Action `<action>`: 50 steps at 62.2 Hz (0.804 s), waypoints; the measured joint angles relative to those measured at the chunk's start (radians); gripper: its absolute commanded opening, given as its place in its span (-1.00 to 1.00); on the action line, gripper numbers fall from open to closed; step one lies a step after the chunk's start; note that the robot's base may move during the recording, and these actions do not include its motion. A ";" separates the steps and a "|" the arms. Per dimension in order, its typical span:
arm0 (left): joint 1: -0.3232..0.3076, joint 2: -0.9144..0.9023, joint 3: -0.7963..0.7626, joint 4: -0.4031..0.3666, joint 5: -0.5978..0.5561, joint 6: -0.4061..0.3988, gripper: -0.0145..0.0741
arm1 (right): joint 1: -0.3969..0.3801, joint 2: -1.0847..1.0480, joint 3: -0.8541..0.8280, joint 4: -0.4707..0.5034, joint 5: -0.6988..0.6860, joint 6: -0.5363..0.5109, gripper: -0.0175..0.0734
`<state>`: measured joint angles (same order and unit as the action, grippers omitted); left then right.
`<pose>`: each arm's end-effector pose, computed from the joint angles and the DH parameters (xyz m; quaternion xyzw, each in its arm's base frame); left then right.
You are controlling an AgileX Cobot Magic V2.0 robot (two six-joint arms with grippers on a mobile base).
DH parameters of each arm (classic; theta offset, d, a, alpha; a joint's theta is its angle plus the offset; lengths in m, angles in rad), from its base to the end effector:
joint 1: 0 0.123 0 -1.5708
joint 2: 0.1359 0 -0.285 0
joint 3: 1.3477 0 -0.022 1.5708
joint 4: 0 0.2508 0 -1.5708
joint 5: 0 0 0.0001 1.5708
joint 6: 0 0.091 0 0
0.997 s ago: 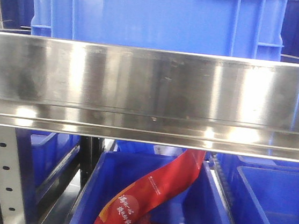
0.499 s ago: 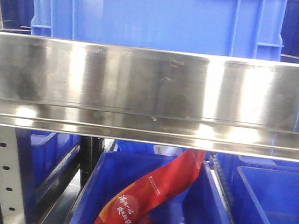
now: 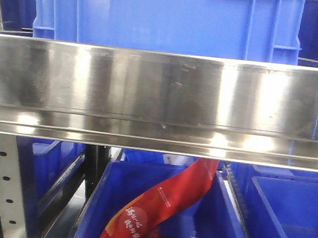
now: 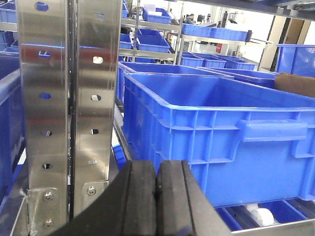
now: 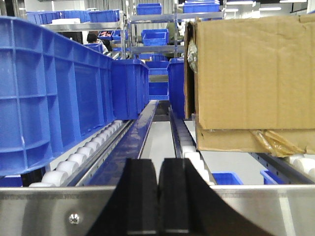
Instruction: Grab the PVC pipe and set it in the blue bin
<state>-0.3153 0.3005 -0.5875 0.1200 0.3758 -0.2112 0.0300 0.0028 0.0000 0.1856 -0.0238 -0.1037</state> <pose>0.0564 -0.0142 0.3556 0.0606 0.7042 -0.1304 0.6953 0.0563 0.0013 0.2152 0.0189 0.6677 0.0401 0.7431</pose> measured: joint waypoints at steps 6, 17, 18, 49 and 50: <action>0.000 0.000 0.000 0.000 0.000 0.000 -0.92 | 0.000 0.000 0.000 -0.026 0.000 0.015 -0.99; 0.000 0.000 0.000 0.000 0.000 0.000 -0.92 | 0.000 0.000 0.000 -0.083 0.002 0.067 -0.99; 0.000 0.000 0.000 0.000 0.000 0.000 -0.92 | 0.000 0.000 0.000 -0.088 0.002 0.069 -0.99; 0.000 0.000 0.000 0.000 0.000 0.000 -0.92 | 0.000 0.000 0.000 -0.149 0.024 0.109 -0.99; 0.000 0.000 0.000 0.000 0.000 0.000 -0.92 | 0.000 0.000 0.000 -0.149 0.024 0.111 -0.99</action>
<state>-0.3153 0.3005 -0.5875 0.1200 0.3758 -0.2112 0.0300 0.0028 0.0000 0.0362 0.0000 0.0072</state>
